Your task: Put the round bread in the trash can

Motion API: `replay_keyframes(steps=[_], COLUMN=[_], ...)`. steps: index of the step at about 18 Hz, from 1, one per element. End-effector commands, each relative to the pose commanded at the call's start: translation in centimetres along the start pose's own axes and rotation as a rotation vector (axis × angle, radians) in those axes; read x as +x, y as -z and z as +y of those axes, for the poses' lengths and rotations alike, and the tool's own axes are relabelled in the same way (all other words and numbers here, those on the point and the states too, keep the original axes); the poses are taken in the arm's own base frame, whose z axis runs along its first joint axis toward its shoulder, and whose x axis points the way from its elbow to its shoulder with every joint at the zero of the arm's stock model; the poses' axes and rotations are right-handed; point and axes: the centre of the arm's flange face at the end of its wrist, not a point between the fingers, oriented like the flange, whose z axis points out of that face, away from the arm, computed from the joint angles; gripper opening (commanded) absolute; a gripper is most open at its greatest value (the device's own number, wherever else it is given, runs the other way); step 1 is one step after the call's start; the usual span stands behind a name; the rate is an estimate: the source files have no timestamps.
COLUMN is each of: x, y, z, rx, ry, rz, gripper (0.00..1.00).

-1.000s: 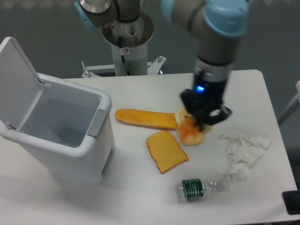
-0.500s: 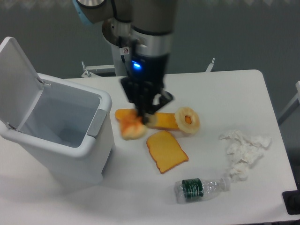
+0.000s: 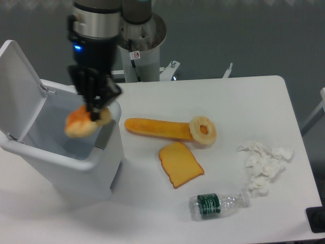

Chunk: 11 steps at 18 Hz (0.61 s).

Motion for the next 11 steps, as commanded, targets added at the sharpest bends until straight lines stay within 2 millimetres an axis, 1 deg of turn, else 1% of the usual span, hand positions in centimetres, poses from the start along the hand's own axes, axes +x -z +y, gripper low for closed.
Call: replay_keyframes(steps=[1,3,5,9,10,11], x=[0.5,1.4,2.0,1.9,1.6,0.8], y=[0.6,1.6,1.8,1.9,1.8,1.6], z=[0.2,0.5,0.3,0.5,0.7,1.2], rx=[-0.001,0.007,0.009,0.008,0.005,-0.002], ry=[-0.006,-0.009,-0.017,-0.012,-0.007,-0.001], rz=[-0.012,-0.015,-0.009,-0.015,-0.021,-0.030], gripper=[1.00,1.00,1.00,1.00,1.00,1.00])
